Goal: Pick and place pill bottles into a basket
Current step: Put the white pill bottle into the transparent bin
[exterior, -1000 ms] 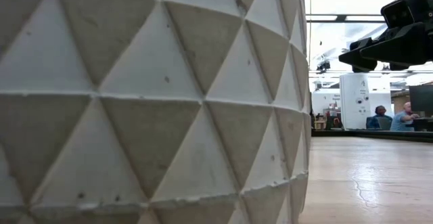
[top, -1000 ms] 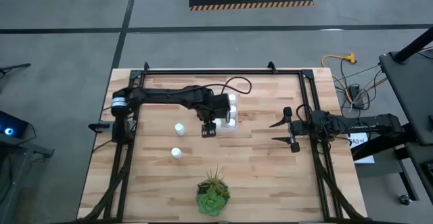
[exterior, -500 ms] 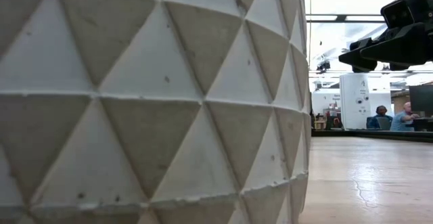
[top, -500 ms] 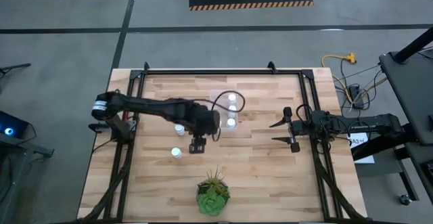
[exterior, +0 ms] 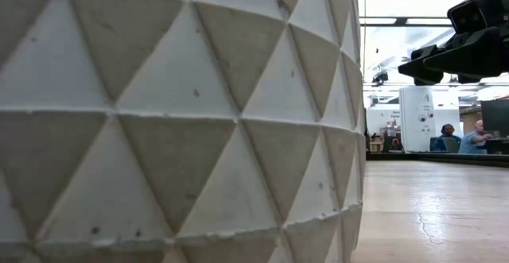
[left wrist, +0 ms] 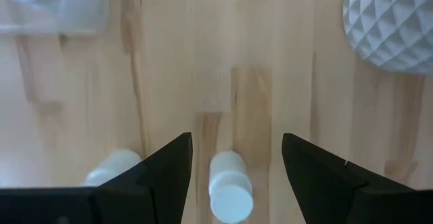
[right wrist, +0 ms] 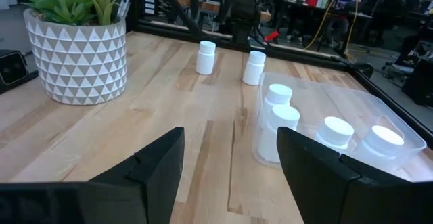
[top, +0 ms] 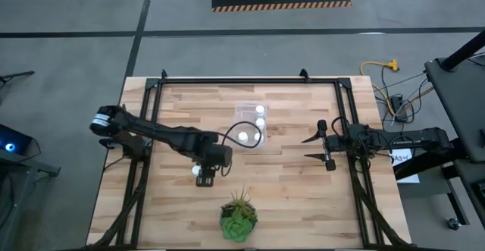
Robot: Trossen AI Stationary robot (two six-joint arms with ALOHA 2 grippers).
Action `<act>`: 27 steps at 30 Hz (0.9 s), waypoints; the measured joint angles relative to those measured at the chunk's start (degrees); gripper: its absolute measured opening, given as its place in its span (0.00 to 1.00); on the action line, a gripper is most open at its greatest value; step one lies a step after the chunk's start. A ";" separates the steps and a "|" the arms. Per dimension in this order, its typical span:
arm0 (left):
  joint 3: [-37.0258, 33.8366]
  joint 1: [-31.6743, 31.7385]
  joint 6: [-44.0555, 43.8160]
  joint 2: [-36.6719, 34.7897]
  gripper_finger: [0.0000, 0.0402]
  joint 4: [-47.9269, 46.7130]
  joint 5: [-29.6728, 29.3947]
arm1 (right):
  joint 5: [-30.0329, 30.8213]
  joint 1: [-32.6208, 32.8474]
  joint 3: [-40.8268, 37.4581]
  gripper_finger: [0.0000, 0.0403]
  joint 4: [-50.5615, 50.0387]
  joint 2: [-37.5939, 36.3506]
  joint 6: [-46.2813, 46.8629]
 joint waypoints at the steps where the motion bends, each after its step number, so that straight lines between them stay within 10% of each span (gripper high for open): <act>1: -0.88 -0.44 -0.75 -0.31 0.53 -0.01 -0.30 | 0.00 0.00 0.00 0.56 0.01 0.00 0.02; 27: -13.68 -5.05 -5.92 -4.53 0.53 5.53 -2.77 | 0.00 0.00 0.00 0.56 0.00 0.00 0.00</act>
